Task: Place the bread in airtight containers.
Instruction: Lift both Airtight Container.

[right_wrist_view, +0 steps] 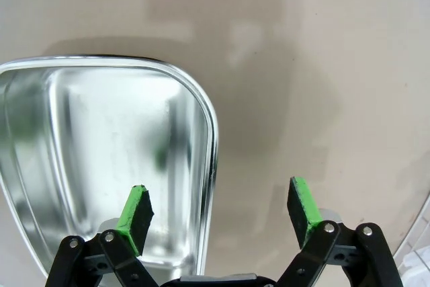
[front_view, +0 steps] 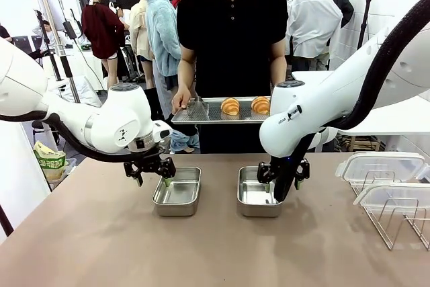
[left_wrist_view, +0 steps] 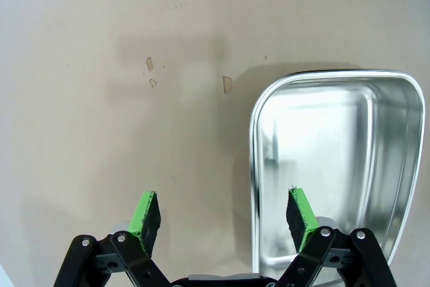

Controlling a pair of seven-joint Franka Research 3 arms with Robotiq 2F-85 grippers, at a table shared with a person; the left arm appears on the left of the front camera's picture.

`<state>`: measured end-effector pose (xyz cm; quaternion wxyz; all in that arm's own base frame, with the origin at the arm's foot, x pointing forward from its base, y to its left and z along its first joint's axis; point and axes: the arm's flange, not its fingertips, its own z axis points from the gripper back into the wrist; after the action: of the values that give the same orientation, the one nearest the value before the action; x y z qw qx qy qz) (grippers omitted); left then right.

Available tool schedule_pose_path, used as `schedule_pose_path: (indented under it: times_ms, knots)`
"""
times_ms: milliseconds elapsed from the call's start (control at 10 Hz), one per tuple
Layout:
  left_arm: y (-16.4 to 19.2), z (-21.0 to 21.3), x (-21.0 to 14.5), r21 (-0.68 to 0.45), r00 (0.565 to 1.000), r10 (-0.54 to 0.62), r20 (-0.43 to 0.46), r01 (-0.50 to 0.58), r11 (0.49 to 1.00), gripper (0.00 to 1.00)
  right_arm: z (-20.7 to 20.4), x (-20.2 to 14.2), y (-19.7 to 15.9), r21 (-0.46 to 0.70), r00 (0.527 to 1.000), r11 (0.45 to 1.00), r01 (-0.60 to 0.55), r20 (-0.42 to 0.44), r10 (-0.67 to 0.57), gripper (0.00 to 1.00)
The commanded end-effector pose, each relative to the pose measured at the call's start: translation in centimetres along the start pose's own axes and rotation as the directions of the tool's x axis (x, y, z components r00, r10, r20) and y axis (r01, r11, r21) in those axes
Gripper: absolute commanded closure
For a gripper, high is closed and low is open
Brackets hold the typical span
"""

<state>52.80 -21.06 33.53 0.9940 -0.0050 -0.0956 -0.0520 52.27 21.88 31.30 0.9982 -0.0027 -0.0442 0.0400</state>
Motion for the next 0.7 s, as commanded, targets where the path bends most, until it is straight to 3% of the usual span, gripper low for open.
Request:
schedule_pose_path:
  times_ms: [0, 100, 500, 600]
  knots:
    - [-0.6, -0.4, 0.5, 0.009, 0.999, 0.035, -0.031, -0.035, 0.999, 0.18, -0.3, 0.0, -0.2, 0.000, 1.000, 1.000, 0.001, -0.022, -0.001, 0.08]
    - [-0.7, -0.8, 0.4, 0.015, 0.999, 0.032, -0.043, -0.031, 0.999, 0.34, -0.4, 0.1, -0.3, -0.005, 1.000, 1.000, 0.001, -0.028, -0.001, 0.20]
    - [-1.2, -1.5, 0.4, 0.006, 0.997, 0.021, -0.070, -0.021, 1.000, 1.00, -0.1, 0.1, -0.3, -0.012, 0.999, 1.000, 0.016, -0.034, -0.017, 0.99]
    - [-1.3, -1.5, 0.3, 0.010, 0.997, 0.021, -0.072, -0.020, 1.000, 1.00, -0.1, 0.0, -0.3, -0.017, 0.999, 1.000, 0.018, -0.034, -0.018, 1.00]
